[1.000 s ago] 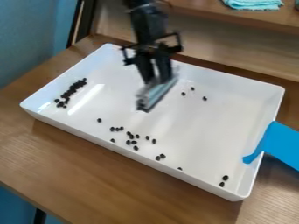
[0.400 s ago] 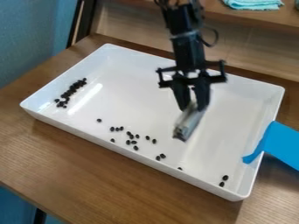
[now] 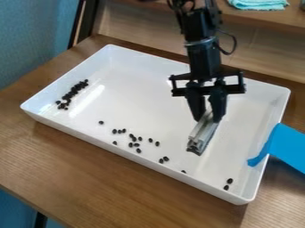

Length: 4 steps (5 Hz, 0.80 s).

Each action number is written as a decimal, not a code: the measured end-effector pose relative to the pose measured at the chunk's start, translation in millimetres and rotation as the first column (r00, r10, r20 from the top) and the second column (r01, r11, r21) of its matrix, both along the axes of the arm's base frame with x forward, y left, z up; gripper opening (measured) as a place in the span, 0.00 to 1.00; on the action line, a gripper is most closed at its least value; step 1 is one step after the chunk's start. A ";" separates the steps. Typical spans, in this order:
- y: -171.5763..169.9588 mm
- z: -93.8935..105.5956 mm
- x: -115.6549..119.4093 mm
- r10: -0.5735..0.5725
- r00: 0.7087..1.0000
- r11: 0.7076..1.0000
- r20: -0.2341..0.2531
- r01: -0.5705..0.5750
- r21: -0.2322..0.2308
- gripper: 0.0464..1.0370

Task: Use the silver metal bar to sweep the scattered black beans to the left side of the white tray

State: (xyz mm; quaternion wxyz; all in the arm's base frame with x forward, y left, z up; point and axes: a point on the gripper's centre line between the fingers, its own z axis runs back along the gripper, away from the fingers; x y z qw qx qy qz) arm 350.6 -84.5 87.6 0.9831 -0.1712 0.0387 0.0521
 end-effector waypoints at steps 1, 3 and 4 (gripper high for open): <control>-5.5 -1.7 -1.7 0.005 1.000 1.000 -0.008 -0.005 -0.004 0.29; -22.2 -15.6 -7.3 0.002 1.000 1.000 0.011 -0.002 0.004 0.29; -26.1 -19.6 -6.3 0.019 0.999 1.000 0.029 -0.020 0.001 0.29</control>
